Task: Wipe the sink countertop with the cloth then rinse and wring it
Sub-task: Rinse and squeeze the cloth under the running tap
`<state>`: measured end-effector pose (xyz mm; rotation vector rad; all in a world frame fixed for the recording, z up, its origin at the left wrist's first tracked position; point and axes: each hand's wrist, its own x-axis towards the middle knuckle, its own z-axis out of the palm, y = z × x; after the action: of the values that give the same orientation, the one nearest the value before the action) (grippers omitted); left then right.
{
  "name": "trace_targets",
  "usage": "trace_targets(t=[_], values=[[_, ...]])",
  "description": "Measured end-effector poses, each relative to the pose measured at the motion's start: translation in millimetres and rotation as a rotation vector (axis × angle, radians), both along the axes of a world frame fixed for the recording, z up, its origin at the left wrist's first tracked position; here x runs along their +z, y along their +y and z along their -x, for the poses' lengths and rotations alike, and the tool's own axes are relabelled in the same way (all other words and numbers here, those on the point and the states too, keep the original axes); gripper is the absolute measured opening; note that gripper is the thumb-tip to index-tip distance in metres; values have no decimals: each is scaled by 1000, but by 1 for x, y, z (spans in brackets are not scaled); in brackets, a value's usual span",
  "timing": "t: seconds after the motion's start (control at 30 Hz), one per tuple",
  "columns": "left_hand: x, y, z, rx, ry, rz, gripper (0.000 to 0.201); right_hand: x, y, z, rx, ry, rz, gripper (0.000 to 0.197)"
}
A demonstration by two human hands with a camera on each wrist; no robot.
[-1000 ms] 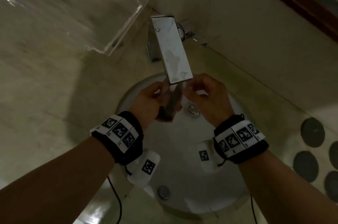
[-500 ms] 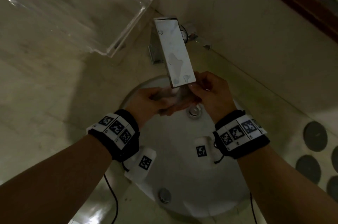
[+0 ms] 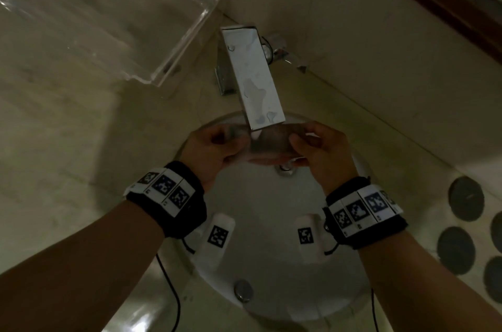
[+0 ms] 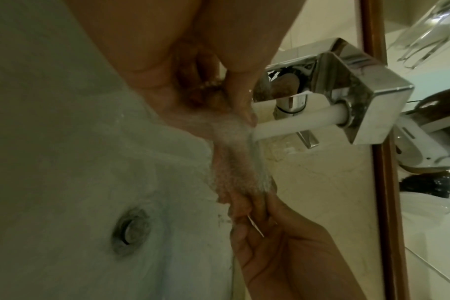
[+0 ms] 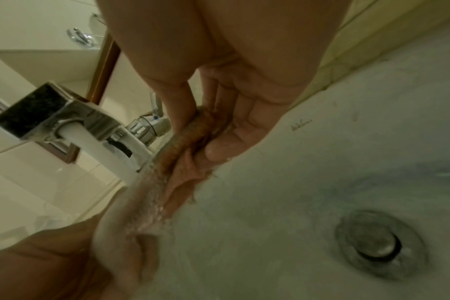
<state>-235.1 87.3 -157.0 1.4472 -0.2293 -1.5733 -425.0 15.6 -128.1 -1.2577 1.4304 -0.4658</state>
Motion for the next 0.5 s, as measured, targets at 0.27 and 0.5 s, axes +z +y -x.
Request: trace_targets(t=[0.27, 0.5], values=[[12, 0, 5, -13, -143, 55, 36, -8, 7, -4, 69, 249, 117, 24], [21, -7, 13, -115, -67, 35, 44, 8, 21, -35, 367, 99, 93, 59]])
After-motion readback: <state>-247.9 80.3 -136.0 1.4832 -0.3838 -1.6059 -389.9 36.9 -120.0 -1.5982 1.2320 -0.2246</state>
